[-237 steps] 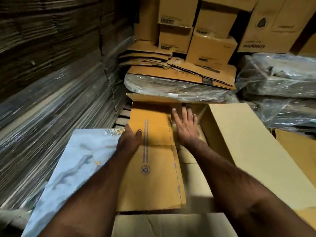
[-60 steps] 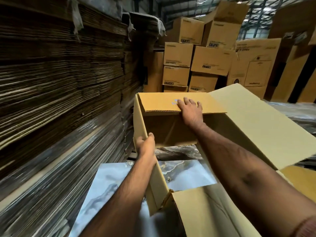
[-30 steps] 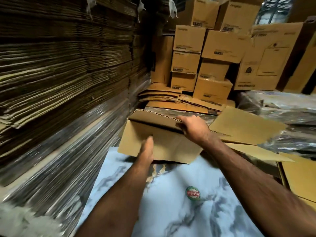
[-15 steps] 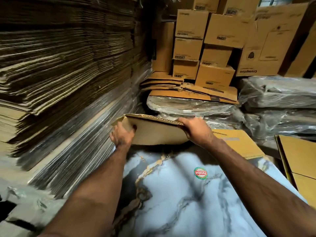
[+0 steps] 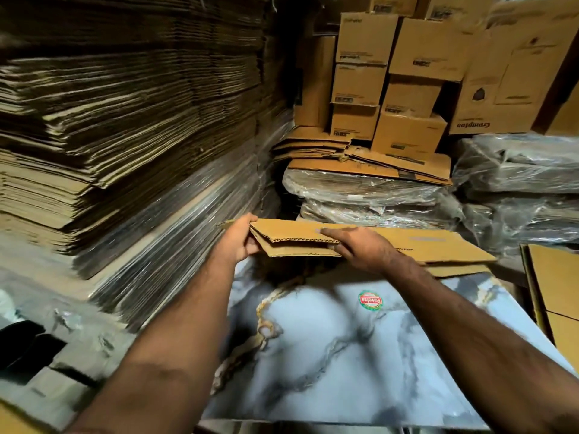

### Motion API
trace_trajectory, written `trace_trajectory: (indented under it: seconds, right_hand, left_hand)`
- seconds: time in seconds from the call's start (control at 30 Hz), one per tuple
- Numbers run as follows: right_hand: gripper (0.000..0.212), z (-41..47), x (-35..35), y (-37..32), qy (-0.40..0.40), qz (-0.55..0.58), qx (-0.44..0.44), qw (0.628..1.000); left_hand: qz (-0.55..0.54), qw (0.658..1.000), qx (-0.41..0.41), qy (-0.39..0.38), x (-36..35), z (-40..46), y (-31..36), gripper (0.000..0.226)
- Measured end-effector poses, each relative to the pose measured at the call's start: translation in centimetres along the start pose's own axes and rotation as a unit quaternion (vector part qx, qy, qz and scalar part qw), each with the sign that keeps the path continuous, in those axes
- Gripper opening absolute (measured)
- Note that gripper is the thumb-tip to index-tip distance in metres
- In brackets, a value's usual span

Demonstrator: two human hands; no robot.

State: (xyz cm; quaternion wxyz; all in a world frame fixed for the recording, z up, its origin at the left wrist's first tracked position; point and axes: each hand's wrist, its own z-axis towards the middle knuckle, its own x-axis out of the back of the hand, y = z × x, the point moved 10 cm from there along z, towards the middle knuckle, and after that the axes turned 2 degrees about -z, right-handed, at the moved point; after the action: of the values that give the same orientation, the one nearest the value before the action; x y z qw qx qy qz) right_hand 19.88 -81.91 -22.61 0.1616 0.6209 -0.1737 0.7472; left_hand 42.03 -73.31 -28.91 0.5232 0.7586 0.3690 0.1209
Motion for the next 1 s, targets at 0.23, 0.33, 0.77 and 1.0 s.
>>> trace_trajectory:
  seconds: [0.23,0.33,0.77,1.0]
  right_hand:
    - [0.078,-4.9,6.4,-1.6,0.02,0.172,-0.009,0.985]
    - [0.075,-4.6,8.1,-3.8,0.016,0.114,-0.021,0.993]
    - [0.046,-11.7,6.1,0.2,-0.096,-0.106,-0.063,0.988]
    - [0.039,-16.2,6.3,3.1,-0.157,-0.114,-0.045,0.98]
  left_hand:
    - [-0.028,0.998,-0.022,0.042,-3.6,-5.1,-0.2,0.018]
    - [-0.024,0.999,-0.013,0.019,-7.5,-7.5,-1.5,0.013]
    - [-0.267,0.961,0.064,-0.039,-13.0,-13.6,-8.1,0.038]
    - [-0.259,0.962,0.089,0.004,-13.4,-12.9,-11.5,0.032]
